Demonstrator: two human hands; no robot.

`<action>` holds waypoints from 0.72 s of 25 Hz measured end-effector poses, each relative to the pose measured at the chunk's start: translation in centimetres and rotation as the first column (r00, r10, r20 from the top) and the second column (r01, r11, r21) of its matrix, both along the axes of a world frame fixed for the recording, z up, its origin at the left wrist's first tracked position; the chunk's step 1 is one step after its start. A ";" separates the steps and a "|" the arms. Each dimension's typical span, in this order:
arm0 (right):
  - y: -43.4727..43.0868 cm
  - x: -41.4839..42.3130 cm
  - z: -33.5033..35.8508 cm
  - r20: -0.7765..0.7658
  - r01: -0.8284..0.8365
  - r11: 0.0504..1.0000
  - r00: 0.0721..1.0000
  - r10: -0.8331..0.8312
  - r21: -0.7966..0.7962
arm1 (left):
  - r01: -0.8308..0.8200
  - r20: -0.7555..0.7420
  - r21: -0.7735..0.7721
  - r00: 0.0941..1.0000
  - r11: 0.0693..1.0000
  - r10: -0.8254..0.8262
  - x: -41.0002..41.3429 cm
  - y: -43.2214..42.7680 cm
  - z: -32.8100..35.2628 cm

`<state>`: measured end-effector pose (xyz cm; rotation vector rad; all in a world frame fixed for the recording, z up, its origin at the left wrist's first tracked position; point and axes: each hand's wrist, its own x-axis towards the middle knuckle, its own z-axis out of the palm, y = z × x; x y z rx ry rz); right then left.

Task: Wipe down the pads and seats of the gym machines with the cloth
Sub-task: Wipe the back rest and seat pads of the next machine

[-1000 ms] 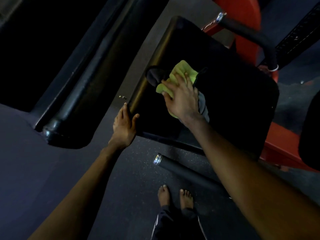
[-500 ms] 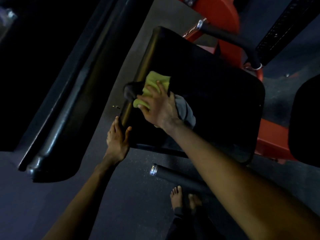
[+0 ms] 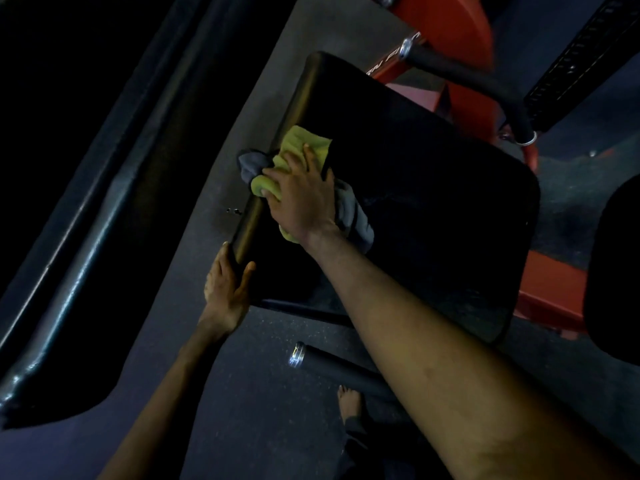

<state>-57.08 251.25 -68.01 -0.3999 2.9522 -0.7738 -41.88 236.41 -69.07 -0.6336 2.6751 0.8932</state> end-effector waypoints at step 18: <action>-1.2 -0.6 0.9 -0.068 -0.570 0.811 0.811 0.581 0.127 | -0.134 0.057 -0.049 0.989 0.990 0.136 -0.5 1.1 0.4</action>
